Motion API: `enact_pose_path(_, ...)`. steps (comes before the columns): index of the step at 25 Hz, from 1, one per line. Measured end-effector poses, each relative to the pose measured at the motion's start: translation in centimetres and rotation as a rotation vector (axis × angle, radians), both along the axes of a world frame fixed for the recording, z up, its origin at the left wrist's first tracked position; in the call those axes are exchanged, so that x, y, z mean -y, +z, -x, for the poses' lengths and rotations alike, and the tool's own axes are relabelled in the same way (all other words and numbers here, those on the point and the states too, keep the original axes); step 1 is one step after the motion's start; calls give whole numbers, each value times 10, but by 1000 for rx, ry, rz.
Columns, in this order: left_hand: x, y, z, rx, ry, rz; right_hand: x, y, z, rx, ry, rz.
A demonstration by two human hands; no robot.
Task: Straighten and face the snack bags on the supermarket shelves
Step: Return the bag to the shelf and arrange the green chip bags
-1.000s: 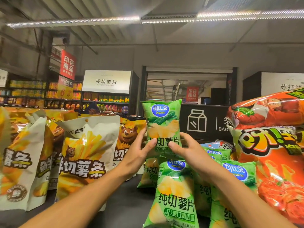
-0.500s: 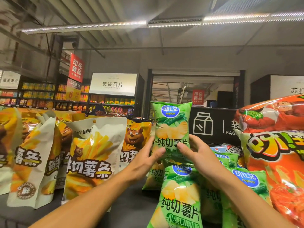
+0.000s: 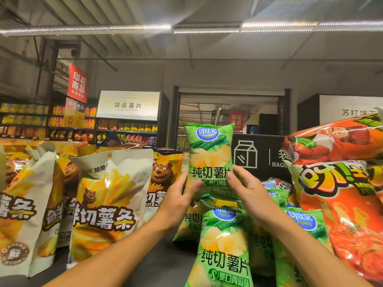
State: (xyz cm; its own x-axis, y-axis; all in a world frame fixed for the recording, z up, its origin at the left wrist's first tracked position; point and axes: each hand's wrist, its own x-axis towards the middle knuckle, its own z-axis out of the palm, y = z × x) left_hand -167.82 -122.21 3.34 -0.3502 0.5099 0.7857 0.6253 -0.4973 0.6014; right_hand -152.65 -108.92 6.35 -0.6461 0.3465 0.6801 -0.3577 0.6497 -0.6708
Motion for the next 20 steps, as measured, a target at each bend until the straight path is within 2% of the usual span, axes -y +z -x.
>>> enact_pose_path(9, 2, -1, 0, -44, 16, 18, 1, -1, -1, 15, 38, 27)
enact_pose_path(14, 4, 4, -3, -65, 142, 89, 5, 5, 0, -98, -49, 42)
enact_pose_path(16, 5, 4, -4, -174, 295, 73, 4, 5, 0, -153, -80, 75)
enact_pose_path(18, 6, 5, -5, -365, 467, -23, 5, 6, 0, -189, -129, 85)
enact_pose_path(20, 5, 5, -6, -519, 543, -85, 4, 6, -1, -182, -153, 82)
